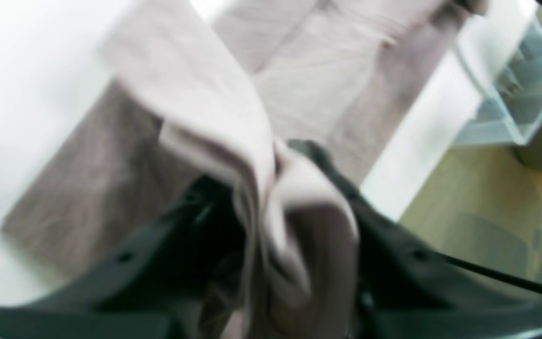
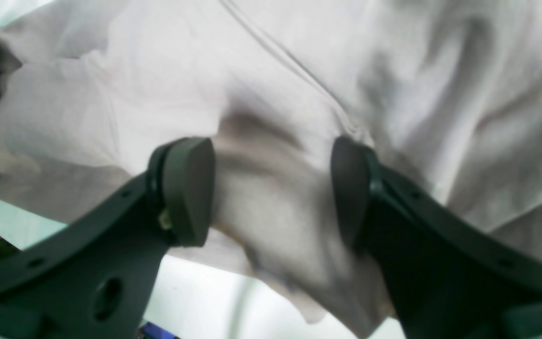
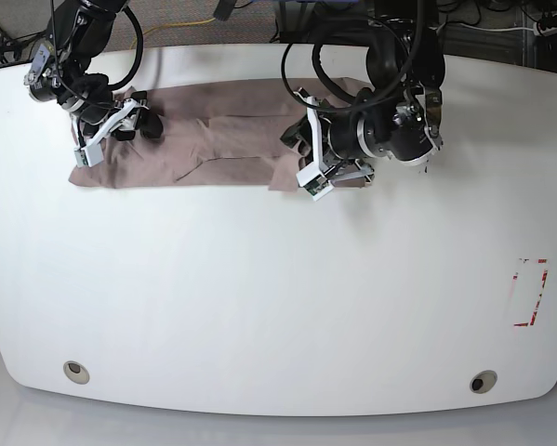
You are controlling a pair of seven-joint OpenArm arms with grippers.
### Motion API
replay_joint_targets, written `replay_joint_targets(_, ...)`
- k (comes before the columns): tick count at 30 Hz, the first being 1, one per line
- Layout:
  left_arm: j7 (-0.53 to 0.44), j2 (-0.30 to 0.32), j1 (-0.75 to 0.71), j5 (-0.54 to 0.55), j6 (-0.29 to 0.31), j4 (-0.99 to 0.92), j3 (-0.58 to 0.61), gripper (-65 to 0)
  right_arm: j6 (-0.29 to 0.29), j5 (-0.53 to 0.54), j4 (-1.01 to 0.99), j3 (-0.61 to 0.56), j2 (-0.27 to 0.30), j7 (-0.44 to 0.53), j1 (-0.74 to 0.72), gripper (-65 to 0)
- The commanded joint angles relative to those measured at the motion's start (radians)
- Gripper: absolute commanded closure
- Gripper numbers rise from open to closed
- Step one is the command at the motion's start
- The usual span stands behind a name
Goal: Fold the T-shirt properly
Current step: 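Carry the left gripper's strip end toward the right gripper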
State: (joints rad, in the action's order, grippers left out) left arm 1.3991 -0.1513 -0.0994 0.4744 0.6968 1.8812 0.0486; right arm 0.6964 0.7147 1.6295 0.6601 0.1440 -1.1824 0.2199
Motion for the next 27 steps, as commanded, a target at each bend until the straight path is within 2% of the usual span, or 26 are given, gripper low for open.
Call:
replay_joint_targets(1,-0.013,-0.006,0.053,0.013,0.001,-0.007,0.012,-20.6,0.002,0.009,0.012,0.000,0.012,0.003,-0.007,-37.1)
replay_joint_targets(10,-0.010,-0.003,0.086,0.017,0.001,0.008,0.116,-31.2,0.002,0.009,0.012,-0.001,0.012,0.003,-0.007,-37.1)
replay_joint_targets(15,-0.010,-0.001,0.097,0.017,0.001,0.076,0.110,-31.9,0.002,0.009,0.015,-0.001,0.012,0.003,-0.007,-37.1)
replay_joint_targets(27,-0.014,0.092,0.091,0.017,0.001,0.073,-0.117,-32.4,0.002,0.009,0.016,0.005,0.012,0.003,-0.001,-37.1)
